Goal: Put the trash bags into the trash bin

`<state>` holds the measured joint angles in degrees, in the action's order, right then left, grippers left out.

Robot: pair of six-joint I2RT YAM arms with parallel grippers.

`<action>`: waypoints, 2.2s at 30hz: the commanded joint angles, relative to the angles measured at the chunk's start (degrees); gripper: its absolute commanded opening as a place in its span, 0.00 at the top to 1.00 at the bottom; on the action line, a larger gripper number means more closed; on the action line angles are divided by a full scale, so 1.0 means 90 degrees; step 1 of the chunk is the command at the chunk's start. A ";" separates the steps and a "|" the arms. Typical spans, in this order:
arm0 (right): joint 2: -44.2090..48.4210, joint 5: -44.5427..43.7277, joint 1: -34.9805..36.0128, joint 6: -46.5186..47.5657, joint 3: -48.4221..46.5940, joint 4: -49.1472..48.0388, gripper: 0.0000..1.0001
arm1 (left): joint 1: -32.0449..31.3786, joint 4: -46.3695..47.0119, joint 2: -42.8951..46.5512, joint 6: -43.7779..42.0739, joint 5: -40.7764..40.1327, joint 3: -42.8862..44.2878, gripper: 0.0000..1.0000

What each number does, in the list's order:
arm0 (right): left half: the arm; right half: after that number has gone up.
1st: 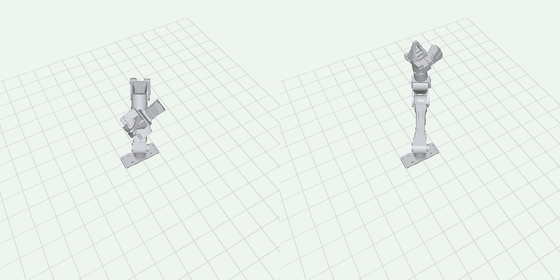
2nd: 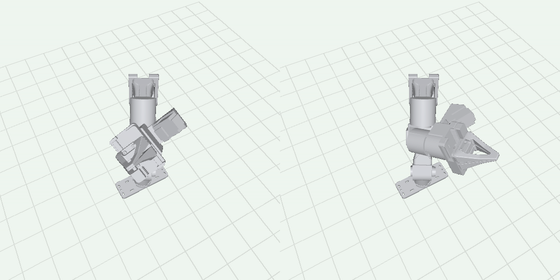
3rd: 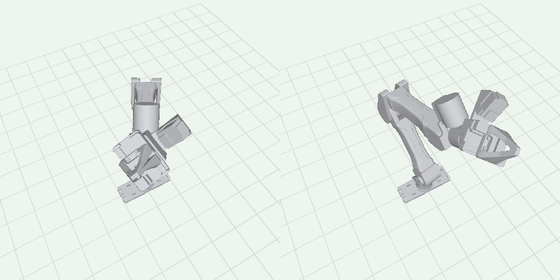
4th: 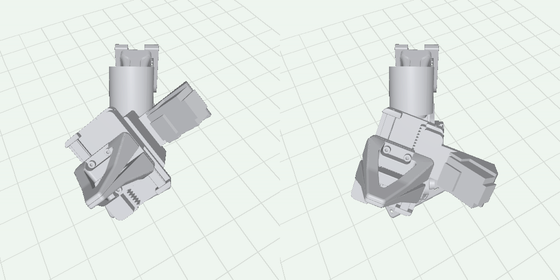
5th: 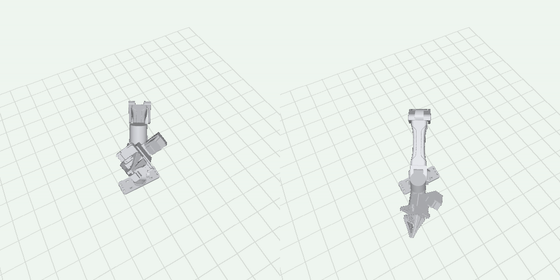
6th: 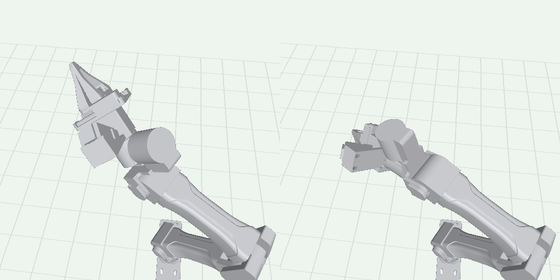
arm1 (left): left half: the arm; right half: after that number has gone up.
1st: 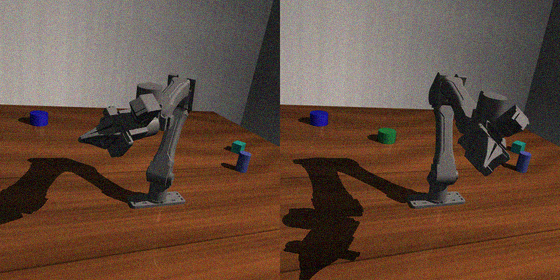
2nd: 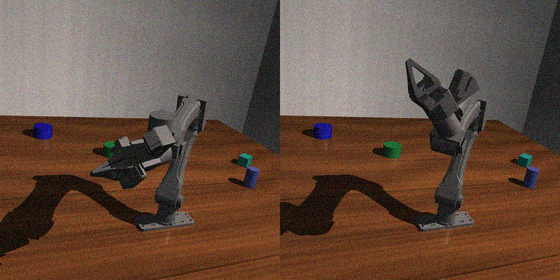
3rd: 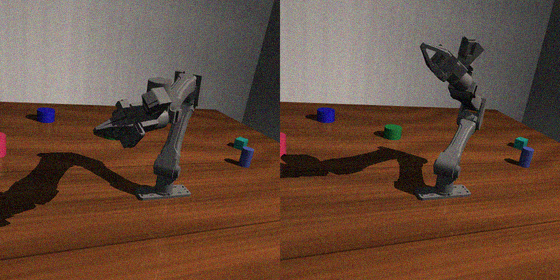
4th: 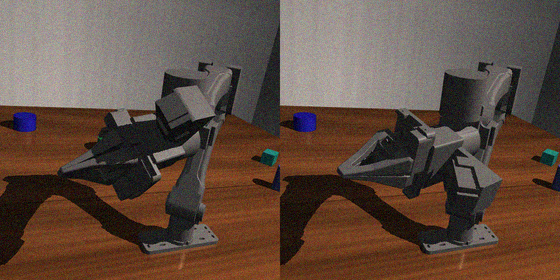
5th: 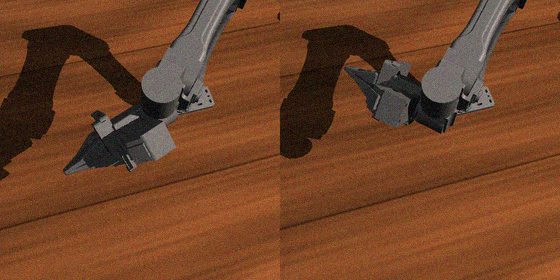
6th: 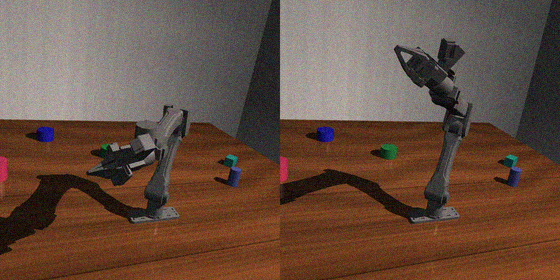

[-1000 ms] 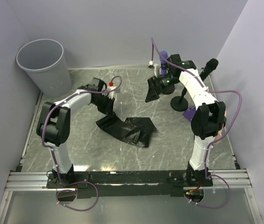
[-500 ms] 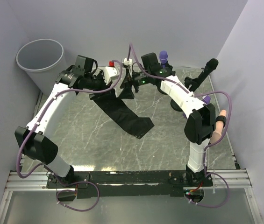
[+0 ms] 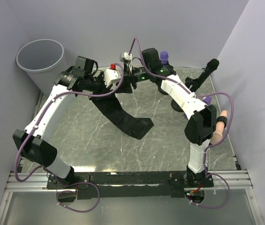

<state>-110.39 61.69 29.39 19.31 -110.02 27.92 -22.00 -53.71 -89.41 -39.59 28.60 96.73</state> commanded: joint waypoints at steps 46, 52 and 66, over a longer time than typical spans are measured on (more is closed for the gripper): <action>0.0303 0.0118 0.0260 0.1536 -0.0432 0.0980 1.00 | -0.0456 0.0705 0.1018 0.0054 -0.0795 -0.0933 0.45; 0.0458 0.0245 0.0250 0.1077 -0.0228 0.0609 1.00 | -0.0242 0.0958 0.0979 0.0297 -0.0737 -0.1147 0.41; 0.0439 0.0313 0.0221 0.0667 -0.0364 0.0325 1.00 | -0.0095 0.1309 0.0774 0.0258 -0.0258 -0.1656 0.41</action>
<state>-110.26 62.24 31.35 26.20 -110.93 34.50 -23.11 -45.41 -81.52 -37.34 22.81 82.19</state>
